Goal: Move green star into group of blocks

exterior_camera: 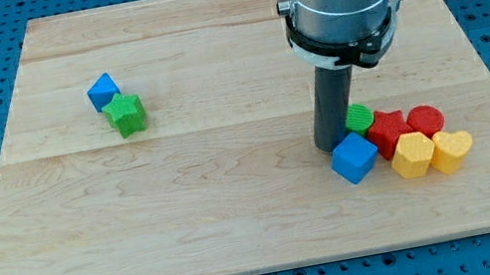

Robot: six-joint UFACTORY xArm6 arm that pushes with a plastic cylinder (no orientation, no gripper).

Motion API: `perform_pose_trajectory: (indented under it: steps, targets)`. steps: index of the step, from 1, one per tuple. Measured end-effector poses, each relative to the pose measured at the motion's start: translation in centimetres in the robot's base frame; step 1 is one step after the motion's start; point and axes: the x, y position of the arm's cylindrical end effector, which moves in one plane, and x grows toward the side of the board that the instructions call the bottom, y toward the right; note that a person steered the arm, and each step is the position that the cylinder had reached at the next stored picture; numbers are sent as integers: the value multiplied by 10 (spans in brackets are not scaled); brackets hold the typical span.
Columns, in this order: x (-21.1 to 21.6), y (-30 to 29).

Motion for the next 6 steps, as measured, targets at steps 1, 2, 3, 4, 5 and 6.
perform_pose_trajectory:
  steps: [1, 2, 3, 4, 5, 6]
  targets:
    - [-31, -66]
    - [-65, -66]
    - [-145, -99]
    - [-185, -188]
    - [-176, -250]
    - [-165, -281]
